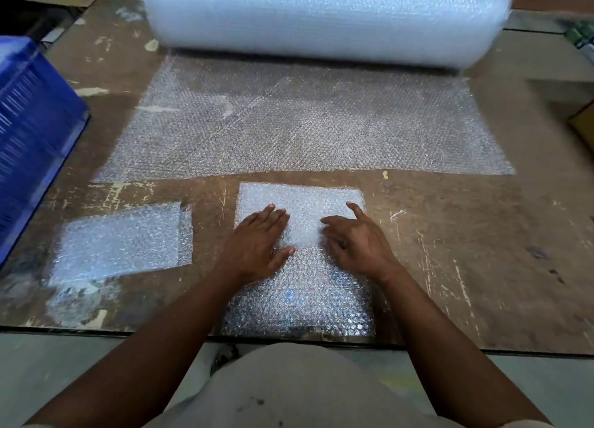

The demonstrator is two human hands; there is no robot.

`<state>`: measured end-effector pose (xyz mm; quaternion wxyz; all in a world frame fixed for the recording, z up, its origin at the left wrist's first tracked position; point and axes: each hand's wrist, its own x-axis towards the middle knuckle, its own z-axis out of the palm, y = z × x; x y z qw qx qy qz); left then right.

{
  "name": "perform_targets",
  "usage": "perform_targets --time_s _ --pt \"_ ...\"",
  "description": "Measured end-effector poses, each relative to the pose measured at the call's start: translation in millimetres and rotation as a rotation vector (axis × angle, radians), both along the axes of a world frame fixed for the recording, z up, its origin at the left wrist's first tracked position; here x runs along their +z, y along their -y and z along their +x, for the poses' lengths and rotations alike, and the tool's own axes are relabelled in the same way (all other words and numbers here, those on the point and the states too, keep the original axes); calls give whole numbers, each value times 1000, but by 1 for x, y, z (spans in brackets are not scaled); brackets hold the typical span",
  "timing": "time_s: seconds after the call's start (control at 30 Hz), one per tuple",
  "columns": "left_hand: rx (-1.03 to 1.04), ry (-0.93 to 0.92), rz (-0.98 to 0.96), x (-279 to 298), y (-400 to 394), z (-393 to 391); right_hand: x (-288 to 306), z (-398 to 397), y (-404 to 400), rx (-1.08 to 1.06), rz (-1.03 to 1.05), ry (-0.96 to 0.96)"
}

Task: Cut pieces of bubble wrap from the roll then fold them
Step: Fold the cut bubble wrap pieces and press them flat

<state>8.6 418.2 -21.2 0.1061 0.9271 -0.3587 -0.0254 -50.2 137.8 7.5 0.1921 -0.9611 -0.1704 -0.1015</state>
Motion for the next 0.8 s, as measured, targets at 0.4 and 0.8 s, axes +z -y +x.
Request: perform_targets --time_s 0.4,0.8 --pt "64 -103 -160 27 5 6 8 8 -1 -59 -247 -21" --pt "188 -20 -77 45 4 19 30 25 2 -134 -205 157"
